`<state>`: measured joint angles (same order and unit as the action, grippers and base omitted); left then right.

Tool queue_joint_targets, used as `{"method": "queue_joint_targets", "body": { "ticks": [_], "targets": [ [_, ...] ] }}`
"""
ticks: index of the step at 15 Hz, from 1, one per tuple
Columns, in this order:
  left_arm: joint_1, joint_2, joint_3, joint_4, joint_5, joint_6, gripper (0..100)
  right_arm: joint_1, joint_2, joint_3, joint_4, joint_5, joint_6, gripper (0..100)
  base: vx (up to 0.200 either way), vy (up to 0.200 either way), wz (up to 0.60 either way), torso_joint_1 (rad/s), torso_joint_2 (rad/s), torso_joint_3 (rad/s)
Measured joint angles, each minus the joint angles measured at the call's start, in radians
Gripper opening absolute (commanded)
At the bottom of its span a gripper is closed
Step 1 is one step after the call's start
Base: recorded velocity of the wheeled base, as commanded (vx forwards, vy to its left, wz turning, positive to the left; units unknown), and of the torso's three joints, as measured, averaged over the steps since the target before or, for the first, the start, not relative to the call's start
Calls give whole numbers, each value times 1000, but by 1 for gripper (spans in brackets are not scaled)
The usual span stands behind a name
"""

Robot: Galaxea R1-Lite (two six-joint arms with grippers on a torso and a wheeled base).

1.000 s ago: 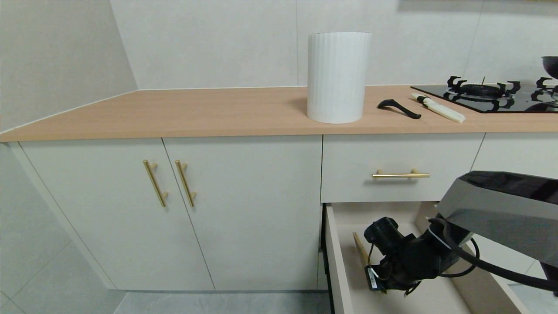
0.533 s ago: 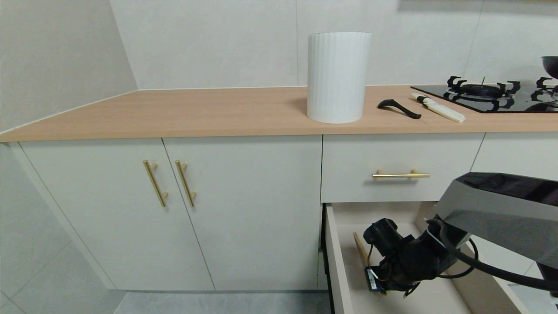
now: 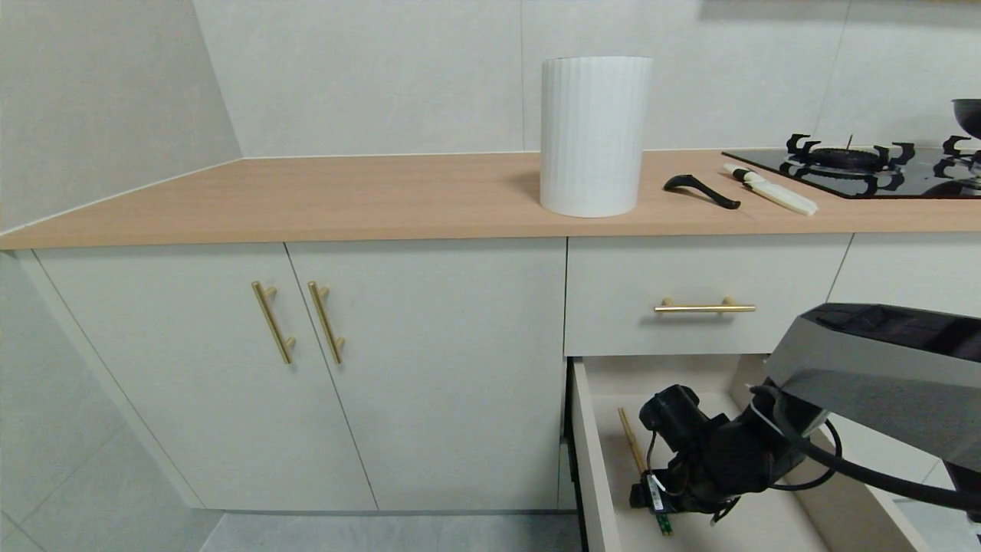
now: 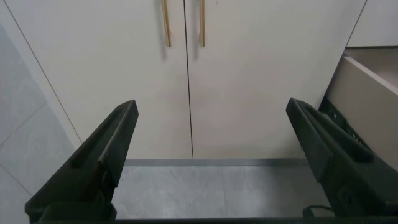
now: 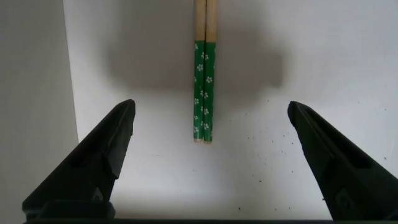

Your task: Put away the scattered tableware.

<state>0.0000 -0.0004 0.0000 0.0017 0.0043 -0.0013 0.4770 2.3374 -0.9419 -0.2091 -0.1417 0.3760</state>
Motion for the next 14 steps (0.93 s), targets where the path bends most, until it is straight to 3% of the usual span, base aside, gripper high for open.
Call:
{"method": "queue_joint_targets", "body": {
  "ticks": [6, 10, 14],
  "targets": [
    [0, 0, 0, 0, 0, 0, 100, -50, -222, 41, 75, -1, -17, 100, 0, 0, 0, 0, 0, 0],
    [0, 0, 0, 0, 0, 0, 100, -110, -510, 28, 183, 11, -80, 100, 0, 0, 0, 0, 0, 0],
    [0, 0, 0, 0, 0, 0, 100, -159, -724, 28, 207, 13, -141, 100, 0, 0, 0, 0, 0, 0]
  ]
}}
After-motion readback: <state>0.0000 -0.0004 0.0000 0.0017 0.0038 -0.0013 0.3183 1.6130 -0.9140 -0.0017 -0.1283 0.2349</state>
